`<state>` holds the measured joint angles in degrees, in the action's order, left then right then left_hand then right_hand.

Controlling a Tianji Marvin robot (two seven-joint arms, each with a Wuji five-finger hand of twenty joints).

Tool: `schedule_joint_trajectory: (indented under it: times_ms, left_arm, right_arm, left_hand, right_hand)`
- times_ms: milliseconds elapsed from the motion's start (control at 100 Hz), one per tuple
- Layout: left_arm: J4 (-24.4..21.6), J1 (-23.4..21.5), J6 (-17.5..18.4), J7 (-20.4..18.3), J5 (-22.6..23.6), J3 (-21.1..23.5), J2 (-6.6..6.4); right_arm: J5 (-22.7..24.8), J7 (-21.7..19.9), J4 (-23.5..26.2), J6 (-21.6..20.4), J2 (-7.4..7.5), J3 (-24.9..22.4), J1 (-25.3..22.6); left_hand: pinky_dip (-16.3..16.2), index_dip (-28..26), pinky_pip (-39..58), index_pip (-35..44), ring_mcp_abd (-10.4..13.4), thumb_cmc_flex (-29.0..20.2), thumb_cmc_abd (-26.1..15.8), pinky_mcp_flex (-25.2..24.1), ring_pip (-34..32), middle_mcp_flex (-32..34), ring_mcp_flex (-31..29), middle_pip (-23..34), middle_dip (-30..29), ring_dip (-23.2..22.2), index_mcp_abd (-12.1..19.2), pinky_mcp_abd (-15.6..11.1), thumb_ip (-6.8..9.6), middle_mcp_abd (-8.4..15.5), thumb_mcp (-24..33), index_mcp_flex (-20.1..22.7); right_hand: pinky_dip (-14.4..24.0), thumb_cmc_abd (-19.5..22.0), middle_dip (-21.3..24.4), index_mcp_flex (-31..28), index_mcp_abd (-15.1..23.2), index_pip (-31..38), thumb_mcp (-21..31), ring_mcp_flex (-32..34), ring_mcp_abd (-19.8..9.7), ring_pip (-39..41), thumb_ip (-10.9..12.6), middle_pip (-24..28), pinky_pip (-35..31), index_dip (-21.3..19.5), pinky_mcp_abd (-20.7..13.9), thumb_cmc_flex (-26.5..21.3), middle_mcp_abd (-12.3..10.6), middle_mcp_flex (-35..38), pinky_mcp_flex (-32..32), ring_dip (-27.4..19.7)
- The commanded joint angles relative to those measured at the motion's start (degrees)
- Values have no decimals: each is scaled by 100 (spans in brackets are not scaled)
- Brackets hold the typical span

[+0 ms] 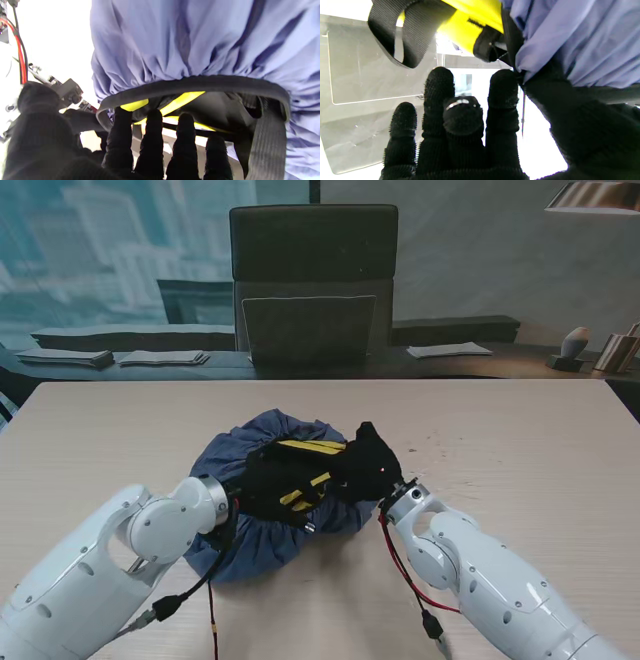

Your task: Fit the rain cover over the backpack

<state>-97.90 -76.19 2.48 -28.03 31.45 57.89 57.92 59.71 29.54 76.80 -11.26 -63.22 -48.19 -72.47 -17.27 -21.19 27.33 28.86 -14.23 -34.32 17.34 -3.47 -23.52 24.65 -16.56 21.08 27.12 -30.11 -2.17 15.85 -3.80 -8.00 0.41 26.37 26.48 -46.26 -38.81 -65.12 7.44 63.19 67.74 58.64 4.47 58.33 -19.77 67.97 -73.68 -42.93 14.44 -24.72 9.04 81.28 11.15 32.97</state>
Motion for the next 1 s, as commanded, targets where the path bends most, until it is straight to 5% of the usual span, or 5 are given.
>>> schedule_joint_trajectory:
  times_ms: [0, 170, 490, 710, 990]
  left_arm:
    - [228, 122, -18, 9, -211, -207, 50]
    - [621, 501, 302, 81, 671, -698, 9]
    - [288, -74, 824, -557, 1902, 273, -175]
    - [-1043, -924, 495, -1528, 2957, 1357, -194]
    - [-1104, -962, 375, -590, 2122, 1479, -86]
  right_arm:
    - [-98, -84, -8, 16, -63, 19, -22]
    - [-192, 131, -79, -146, -99, -178, -103]
    - [-404, 63, -6, -197, -119, -712, -376]
    - [-483, -510, 138, -50, -58, -736, -527]
    - [-441, -901, 215, 4, 11, -680, -551]
  left_hand:
    - [-237, -18, -493, 169, 126, 178, 219, -111, 94, -106, 204, 41, 122, 4, -407, 63, 101, 82, -182, -15]
    - [-455, -836, -158, 1468, 370, -381, 1220, -68, -194, 713, -321, 727, 639, -100, 652, 3, 67, 747, 2776, 755]
    - [278, -713, 50, 2713, 738, -1283, 1469, -38, -316, 1540, -683, 757, 557, 149, 2846, -127, -323, 1502, 2973, 1860]
    - [176, -193, -832, 498, 614, 11, 1506, -65, 259, -505, 327, 62, 19, 336, 1029, -102, -135, 685, 3123, -729]
    - [-358, 8, 78, 416, 467, -224, 959, -18, 238, -402, 77, -13, -102, 306, 530, -141, 118, 369, 2989, -740]
  right_hand:
    - [9, 160, 195, -16, 184, -53, -39, 488, -524, -58, 55, -270, 35, 40, 68, 33, 357, 224, -138, -61]
    - [-80, 658, 278, 947, 204, -1221, -612, -236, -357, -205, 168, -834, 166, 712, 20, 871, 215, -617, -465, -82]
    - [-130, 1633, 806, 2016, 729, -2242, -1904, -2123, -219, -721, 999, -1470, 510, 1241, -291, 862, -14, -3284, -1279, -371]
    - [-150, 1480, 1012, 2117, 628, -2240, -1707, -2401, -285, -961, 996, -1637, 644, 1427, -340, 730, -92, -3701, -1383, -453]
    - [-139, 1131, 1229, 2123, 1041, -1949, -1267, -2461, -343, -1136, 455, -1674, 700, 1911, -341, 487, -165, -3799, -1397, -512]
